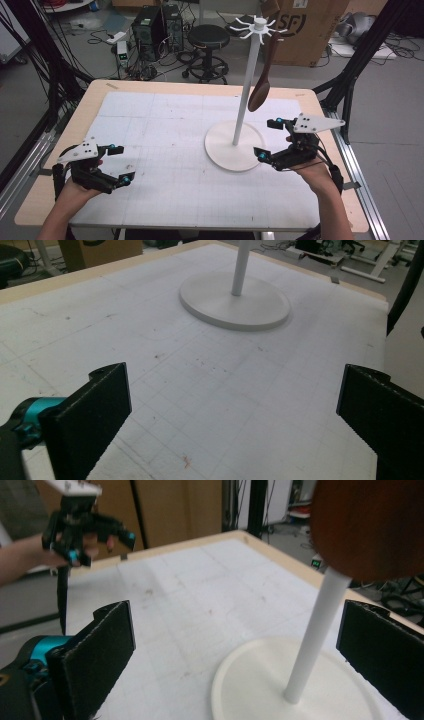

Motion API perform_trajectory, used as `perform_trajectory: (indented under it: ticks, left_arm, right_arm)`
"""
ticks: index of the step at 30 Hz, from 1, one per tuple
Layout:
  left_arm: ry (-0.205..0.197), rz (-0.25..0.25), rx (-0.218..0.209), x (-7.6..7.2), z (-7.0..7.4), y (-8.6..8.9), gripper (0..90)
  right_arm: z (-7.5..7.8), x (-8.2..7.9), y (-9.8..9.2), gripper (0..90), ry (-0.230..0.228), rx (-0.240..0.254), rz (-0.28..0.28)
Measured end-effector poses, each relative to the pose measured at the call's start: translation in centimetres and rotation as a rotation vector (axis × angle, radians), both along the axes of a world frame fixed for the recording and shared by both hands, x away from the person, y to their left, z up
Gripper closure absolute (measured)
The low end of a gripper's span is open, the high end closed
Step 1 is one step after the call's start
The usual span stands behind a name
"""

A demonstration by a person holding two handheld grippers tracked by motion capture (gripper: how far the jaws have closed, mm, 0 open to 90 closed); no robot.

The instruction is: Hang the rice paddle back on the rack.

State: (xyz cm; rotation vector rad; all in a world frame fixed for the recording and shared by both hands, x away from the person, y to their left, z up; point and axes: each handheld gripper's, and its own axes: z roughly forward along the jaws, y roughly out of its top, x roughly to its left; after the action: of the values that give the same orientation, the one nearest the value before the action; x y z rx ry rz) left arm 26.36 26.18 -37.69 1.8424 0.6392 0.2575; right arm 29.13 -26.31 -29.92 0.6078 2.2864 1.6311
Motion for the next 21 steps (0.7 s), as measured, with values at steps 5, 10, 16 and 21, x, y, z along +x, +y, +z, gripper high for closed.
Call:
perform_trajectory:
  ticks: [5, 10, 16, 21]
  left_arm:
    - [0.001, -0.010, -0.004, 0.0, 0.0, 0.0, 1.6]
    - [-0.005, -0.010, -0.009, 0.0, 0.0, 0.0, 1.6]
    - [-0.012, -0.014, -0.016, 0.0, 0.0, 0.0, 1.6]
    - [-0.017, -0.018, -0.020, 0.0, 0.0, 0.0, 1.6]
  right_arm:
    - [-1.3, -0.3, 0.2, 1.0, 0.019, -0.010, 0.013]
    - [-2.7, -0.5, 0.2, 1.1, 0.039, -0.004, 0.014]
    - [-4.2, -1.0, 0.3, 1.1, 0.063, -0.007, 0.023]
    - [-5.3, -1.4, 0.2, 1.1, 0.071, 0.014, 0.012]
